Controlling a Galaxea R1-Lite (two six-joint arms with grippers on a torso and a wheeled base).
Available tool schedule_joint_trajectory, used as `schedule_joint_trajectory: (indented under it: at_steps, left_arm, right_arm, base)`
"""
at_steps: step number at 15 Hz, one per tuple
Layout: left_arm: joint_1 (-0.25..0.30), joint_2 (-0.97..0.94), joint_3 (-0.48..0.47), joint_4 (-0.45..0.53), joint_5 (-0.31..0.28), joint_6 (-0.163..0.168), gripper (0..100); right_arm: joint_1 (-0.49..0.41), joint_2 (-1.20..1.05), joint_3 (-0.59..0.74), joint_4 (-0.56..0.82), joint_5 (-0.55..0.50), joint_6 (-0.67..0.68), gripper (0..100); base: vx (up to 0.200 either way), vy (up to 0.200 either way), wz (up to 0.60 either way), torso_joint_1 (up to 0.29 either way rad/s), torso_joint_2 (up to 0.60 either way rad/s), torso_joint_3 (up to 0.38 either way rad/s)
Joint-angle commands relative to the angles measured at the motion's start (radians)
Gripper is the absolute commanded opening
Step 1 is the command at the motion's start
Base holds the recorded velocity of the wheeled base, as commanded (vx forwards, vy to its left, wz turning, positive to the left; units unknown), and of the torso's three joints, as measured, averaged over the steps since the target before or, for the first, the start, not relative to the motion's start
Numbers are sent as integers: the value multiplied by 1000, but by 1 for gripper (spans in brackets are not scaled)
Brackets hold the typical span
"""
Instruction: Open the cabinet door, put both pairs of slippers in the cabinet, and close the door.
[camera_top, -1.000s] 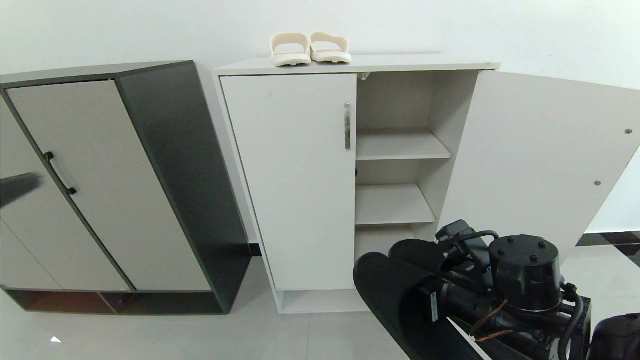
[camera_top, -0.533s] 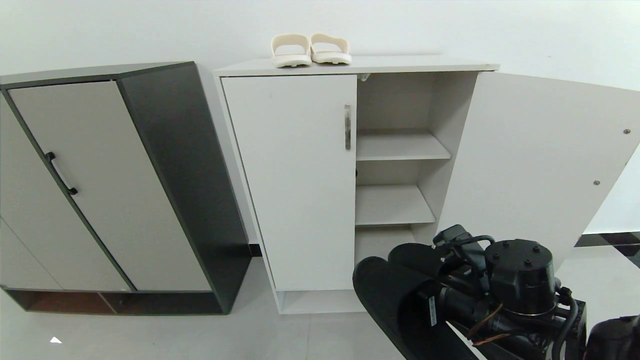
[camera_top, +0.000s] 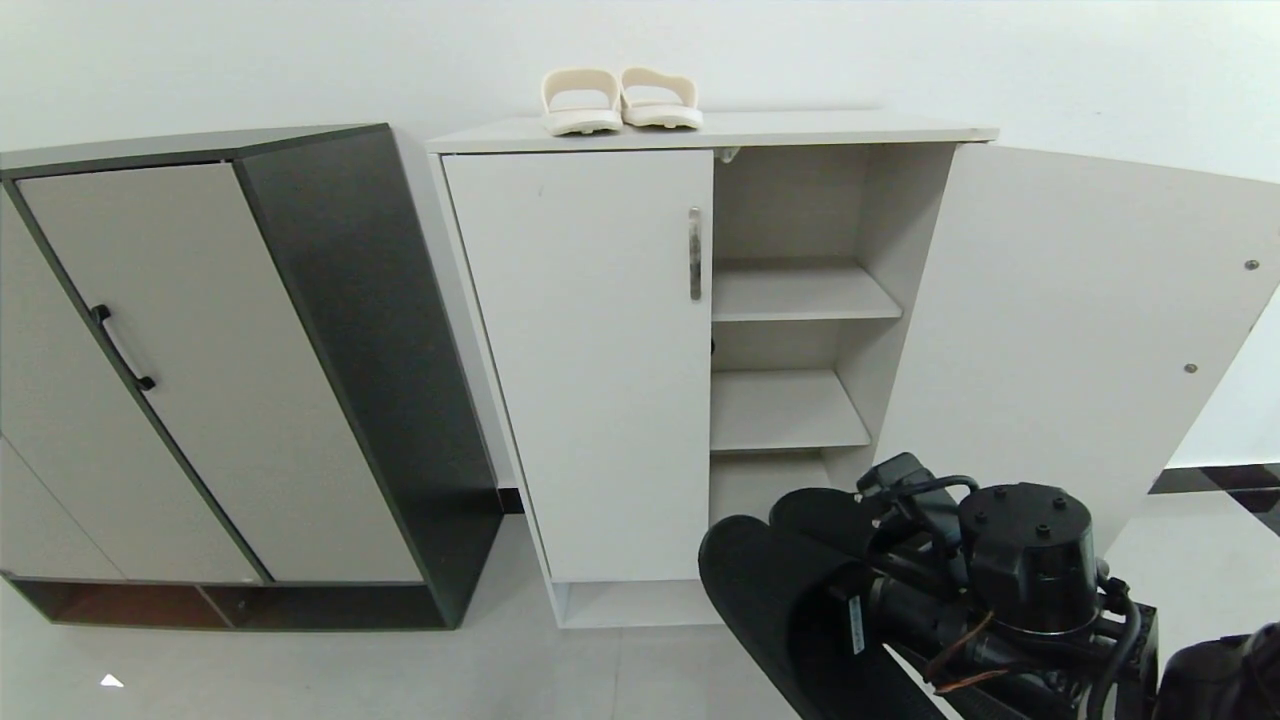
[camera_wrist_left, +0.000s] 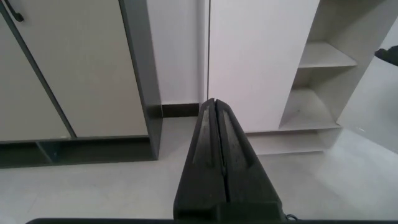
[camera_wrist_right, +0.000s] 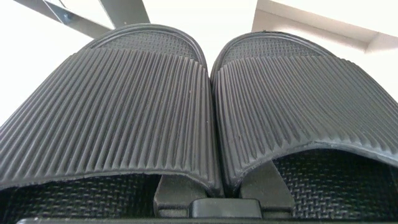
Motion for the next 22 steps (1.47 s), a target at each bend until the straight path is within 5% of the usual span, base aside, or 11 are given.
schedule_joint_trajectory:
  at_steps: [1, 7, 17, 22]
  left_arm:
    - [0, -2, 2, 1, 0, -2, 0]
    - [0, -2, 2, 1, 0, -5, 0]
    - [0, -2, 2, 1, -2, -4, 0]
    - [0, -2, 2, 1, 0, -10, 0]
  right_arm:
    - [10, 50, -40, -3, -3, 1, 0]
    - [51, 278, -297, 0, -385, 41, 0]
    - [70, 320, -309, -3, -445, 42, 0]
    - [67, 387, -329, -60, -447, 41, 0]
  base:
    - [0, 0, 0, 0, 0, 0]
    - [0, 0, 0, 0, 0, 0]
    - [0, -180, 0, 2, 2, 1]
    - [0, 0, 0, 0, 0, 0]
